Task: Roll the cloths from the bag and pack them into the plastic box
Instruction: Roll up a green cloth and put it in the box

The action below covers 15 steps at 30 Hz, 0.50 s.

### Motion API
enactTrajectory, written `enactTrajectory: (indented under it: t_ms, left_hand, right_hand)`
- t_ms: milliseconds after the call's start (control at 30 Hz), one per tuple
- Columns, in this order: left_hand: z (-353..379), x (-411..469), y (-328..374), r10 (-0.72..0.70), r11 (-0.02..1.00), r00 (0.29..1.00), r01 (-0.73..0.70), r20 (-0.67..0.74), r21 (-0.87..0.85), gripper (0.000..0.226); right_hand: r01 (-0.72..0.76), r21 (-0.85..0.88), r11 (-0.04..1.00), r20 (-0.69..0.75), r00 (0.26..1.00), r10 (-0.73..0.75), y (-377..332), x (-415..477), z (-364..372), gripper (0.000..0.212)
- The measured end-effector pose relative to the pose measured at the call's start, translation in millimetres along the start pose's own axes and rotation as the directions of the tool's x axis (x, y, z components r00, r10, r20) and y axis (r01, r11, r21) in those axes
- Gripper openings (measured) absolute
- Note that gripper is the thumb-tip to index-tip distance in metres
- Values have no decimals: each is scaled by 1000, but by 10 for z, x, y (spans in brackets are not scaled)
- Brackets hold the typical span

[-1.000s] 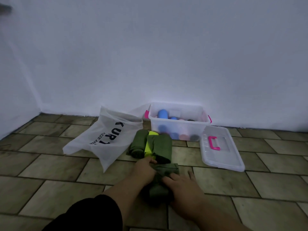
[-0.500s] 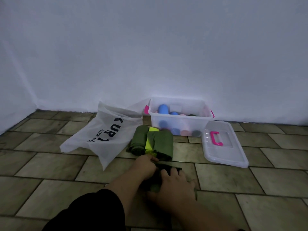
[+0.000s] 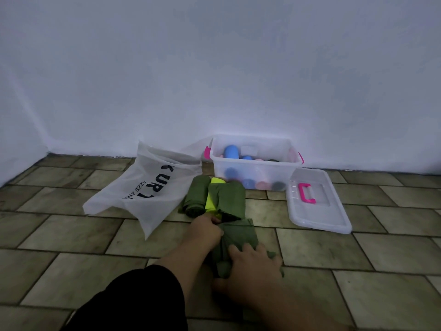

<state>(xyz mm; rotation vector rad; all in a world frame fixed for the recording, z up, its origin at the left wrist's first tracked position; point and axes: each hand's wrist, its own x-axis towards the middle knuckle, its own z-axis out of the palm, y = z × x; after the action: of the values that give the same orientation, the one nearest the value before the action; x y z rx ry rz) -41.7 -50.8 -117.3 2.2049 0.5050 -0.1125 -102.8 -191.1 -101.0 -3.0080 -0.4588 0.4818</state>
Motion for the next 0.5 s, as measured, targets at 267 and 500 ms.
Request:
enactTrajectory:
  t_ms: [267,500]
  left_hand:
    - [-96,-192,46,156,984,986,-149,-66,97,66]
    - [-2,-652,16,233,972,956,-227,180,-58,43]
  right_hand:
    - [-16,-3,1000,1,1000,16,-11,97,-16,89]
    - [41,65,997,-1,999,-42,113,110,-116,81]
